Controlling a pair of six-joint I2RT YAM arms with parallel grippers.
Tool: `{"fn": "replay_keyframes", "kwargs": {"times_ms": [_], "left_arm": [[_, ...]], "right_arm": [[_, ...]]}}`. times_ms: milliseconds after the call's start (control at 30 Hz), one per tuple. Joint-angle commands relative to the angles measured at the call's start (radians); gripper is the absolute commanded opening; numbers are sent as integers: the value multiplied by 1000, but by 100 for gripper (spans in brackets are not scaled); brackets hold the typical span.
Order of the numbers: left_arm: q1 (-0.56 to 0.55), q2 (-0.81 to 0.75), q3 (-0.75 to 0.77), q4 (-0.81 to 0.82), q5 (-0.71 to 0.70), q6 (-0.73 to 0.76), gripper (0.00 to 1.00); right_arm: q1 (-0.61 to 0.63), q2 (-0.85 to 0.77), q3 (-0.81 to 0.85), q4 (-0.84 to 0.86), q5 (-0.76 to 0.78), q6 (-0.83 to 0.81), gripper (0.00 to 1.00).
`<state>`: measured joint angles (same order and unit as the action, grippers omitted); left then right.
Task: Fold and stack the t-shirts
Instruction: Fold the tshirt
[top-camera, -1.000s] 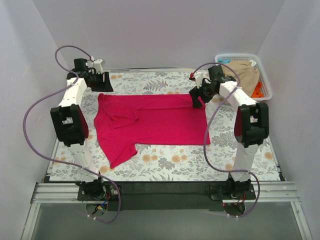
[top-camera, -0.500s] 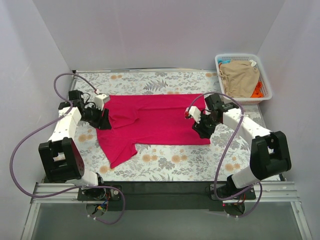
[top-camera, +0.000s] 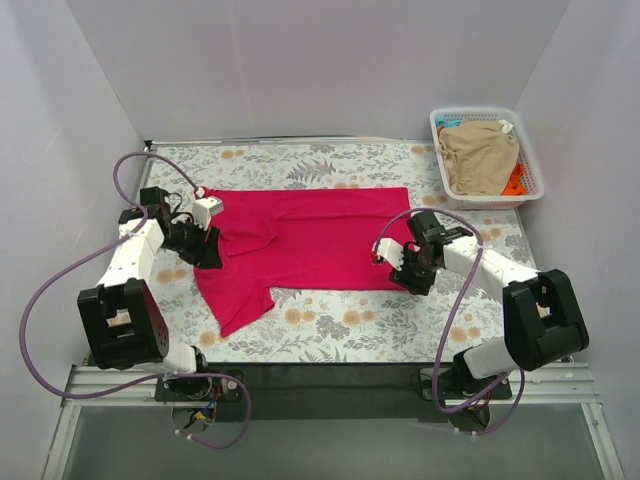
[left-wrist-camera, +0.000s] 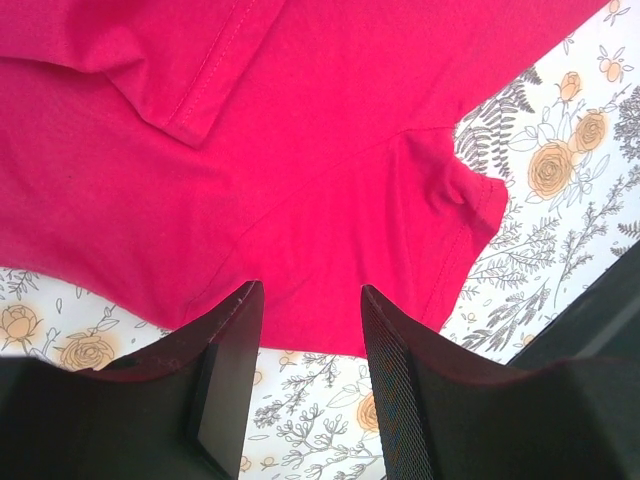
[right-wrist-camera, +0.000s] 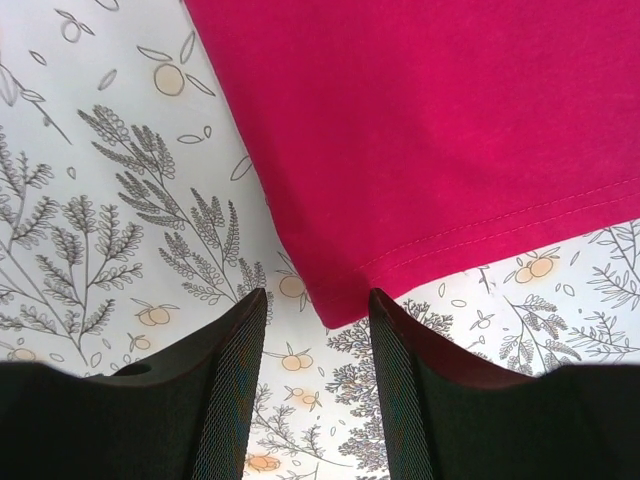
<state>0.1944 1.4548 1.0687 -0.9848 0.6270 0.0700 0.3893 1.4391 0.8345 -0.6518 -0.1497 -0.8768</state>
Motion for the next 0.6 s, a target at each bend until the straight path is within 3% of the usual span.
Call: {"fn": "replay_keyframes", "kwargs": {"times_ms": [0,233,333,467,567], "left_arm": [[0,-33,7,26,-21,2,42],[0,-48,-61,46,-93,42,43],[-1,-65,-99,86,-139,71,43],[0,-54,-147,129,-214,74,44],[0,-51,-164,175,-253,89,43]], "right_arm": [[5,-22,-34,66,32,-28,44],[8,3,-101,142,70,-36,41],[8,9,-107,149,76,-31,30],[8,10,-101,150,88,-27,3],[10,4,-92,144,93,-21,1]]}}
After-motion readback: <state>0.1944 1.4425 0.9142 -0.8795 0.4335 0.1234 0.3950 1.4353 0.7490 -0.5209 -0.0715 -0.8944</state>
